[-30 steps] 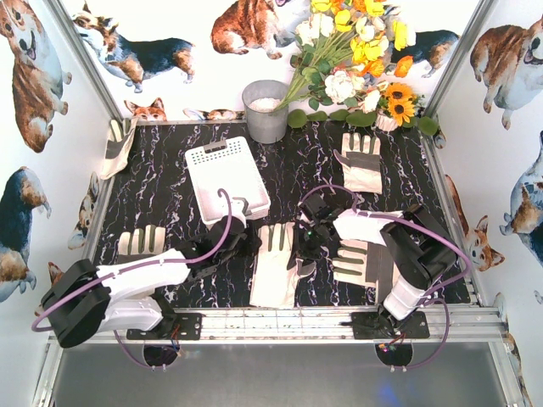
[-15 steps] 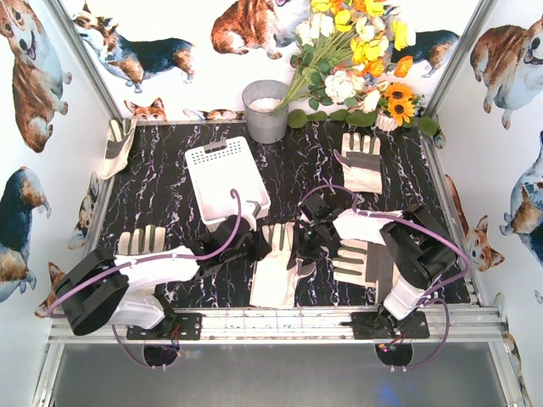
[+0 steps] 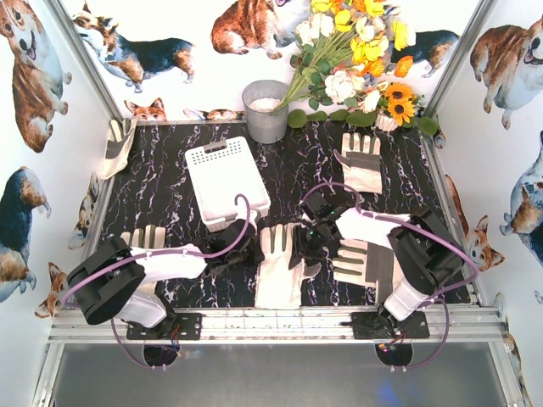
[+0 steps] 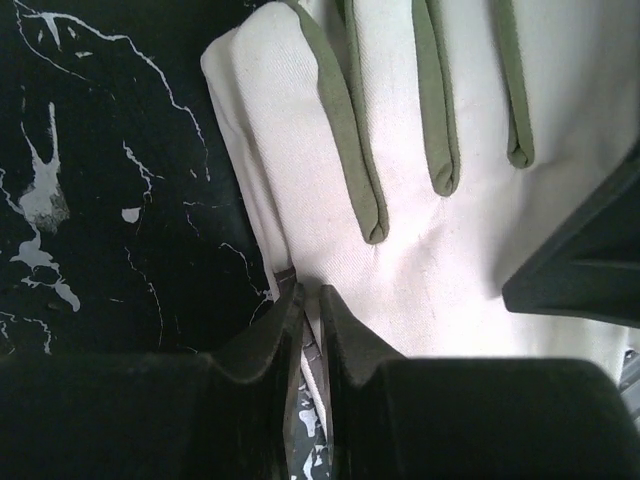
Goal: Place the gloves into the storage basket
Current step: Pair the glove with the glove, then pick up the glove from the center of the board.
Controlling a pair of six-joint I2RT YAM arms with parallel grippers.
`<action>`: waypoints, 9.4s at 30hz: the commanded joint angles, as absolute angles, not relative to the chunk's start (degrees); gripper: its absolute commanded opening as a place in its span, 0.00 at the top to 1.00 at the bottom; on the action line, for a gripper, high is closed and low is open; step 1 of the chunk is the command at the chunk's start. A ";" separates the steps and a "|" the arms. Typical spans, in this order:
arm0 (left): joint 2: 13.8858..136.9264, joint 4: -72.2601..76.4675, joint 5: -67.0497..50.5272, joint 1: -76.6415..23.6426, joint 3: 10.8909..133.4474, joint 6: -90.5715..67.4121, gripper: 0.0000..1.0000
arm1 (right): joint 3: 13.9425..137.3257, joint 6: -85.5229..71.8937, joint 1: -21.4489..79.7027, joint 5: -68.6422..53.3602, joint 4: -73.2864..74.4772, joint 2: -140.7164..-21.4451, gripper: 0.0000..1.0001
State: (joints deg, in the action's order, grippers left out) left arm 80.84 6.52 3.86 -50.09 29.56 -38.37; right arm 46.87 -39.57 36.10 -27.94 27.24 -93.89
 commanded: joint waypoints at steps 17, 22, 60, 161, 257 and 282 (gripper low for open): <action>81.07 2.43 3.63 -50.19 32.01 -39.39 0.86 | 45.98 -30.62 24.26 -26.60 43.86 -74.05 0.34; 77.99 -0.82 3.34 -50.19 34.20 -40.33 0.73 | 42.75 -32.80 24.26 -30.27 41.53 -71.75 0.45; 80.20 1.88 -2.77 -48.47 29.62 -47.38 0.62 | 39.64 -40.40 30.54 -33.09 26.67 -83.24 0.85; 82.10 -3.34 -0.04 -48.16 27.96 -49.92 1.00 | 27.74 -48.49 22.16 -47.56 12.16 -68.91 0.16; 90.35 -0.84 25.62 -74.46 46.63 -24.18 0.78 | 28.89 -81.83 22.15 -43.40 8.13 -69.65 1.00; 87.83 -2.35 29.51 -74.41 44.38 -29.36 1.00 | 28.62 -71.69 21.51 -39.41 6.84 -71.96 0.26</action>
State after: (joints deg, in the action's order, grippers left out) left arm 89.71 -2.85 28.82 -74.17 45.28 -28.53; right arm 28.69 -73.06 21.67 -39.35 13.34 -70.67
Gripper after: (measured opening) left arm 0.046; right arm 0.720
